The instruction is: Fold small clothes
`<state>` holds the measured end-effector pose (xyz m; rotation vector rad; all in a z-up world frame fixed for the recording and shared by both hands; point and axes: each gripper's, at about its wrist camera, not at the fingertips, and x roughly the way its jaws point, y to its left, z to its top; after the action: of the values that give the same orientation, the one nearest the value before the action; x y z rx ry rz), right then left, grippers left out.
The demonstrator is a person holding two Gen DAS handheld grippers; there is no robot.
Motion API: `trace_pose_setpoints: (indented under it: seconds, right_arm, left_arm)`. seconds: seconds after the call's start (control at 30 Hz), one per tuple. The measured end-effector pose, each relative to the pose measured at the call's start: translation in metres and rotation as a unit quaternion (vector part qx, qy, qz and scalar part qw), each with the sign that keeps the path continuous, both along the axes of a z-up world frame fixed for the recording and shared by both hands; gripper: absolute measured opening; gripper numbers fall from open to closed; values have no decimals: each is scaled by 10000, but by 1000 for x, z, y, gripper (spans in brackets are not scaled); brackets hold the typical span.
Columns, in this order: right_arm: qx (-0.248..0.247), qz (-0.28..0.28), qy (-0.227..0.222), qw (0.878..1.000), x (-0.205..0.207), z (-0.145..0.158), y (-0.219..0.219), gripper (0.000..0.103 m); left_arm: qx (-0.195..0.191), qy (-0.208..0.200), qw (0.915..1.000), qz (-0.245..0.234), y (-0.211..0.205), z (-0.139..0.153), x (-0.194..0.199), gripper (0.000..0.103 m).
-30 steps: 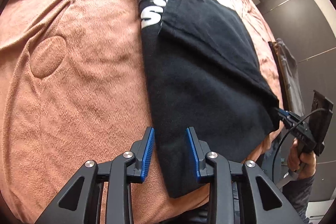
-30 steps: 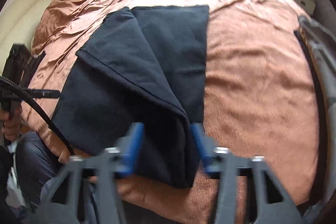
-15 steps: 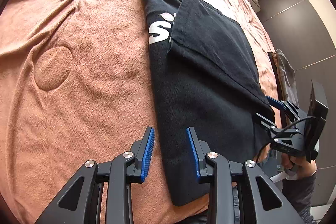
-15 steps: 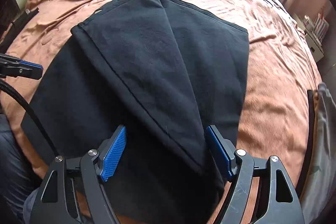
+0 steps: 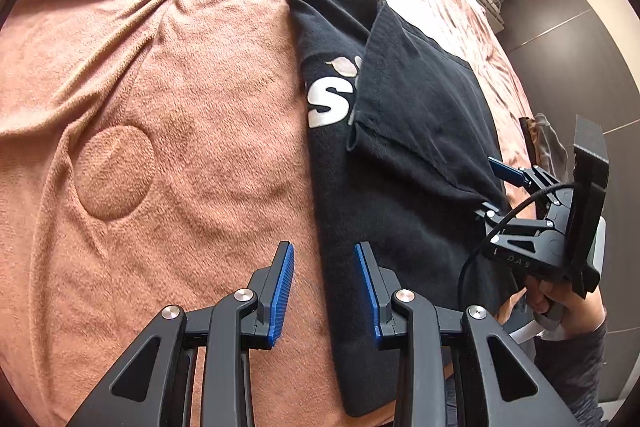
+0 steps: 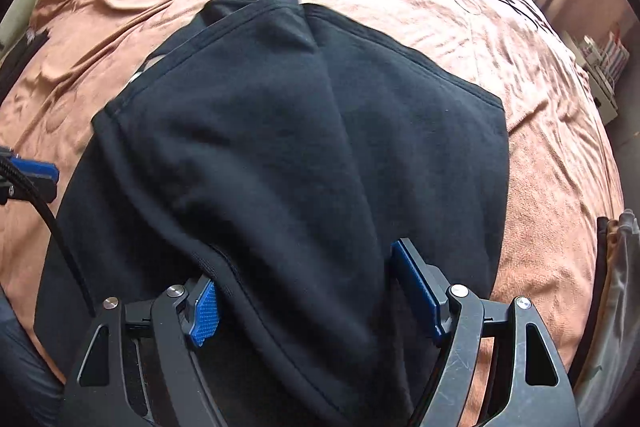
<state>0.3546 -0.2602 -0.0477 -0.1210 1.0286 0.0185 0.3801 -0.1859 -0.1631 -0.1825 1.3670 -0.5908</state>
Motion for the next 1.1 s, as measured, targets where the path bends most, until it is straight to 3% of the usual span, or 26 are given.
trace_pose_setpoints:
  seconds: [0.37,0.5,0.73,0.9,0.97,1.1]
  right_arm:
    - [566,-893,-276,9940,23,3,-74,75]
    - [1016,-1083,-240,9886,31,-7,-100,75]
    - [1107,-1886,-399,9750,31,-15,-147,74]
    - [1505,-1960,-569,9673,23,-12,-164,70]
    - [1671,-1794,-742,9666,17,-7,-164,64]
    - [2049,-1445,-876,9641,9,-7,-172,38]
  left_arm:
    - [62,-45,9999,73,-1,5,21,33]
    - [89,-50,9999,88,-5,5,26,33]
    - [183,-54,9998,49,-16,4,33,33]
    - [258,-86,9996,28,-27,3,41,33]
    - [280,-108,9995,30,-33,2,45,33]
    - [242,-120,9996,106,-35,-1,51,33]
